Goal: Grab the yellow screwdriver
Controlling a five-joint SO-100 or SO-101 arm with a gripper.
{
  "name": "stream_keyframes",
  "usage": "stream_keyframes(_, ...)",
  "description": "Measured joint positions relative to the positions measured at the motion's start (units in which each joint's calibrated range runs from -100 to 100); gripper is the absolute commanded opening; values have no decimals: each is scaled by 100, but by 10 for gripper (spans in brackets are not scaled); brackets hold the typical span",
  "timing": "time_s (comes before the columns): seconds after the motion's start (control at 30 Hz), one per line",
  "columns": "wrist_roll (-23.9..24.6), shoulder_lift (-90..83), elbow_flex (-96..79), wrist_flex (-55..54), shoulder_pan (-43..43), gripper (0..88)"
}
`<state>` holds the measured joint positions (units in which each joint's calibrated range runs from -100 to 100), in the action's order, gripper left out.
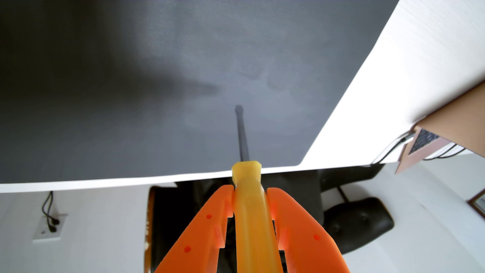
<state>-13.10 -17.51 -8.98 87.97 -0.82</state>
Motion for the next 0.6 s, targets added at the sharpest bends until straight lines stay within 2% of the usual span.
stream_keyframes(0.47,10,0,0,0,-22,8)
stream_keyframes(0.6,246,0,0,0,-202,8)
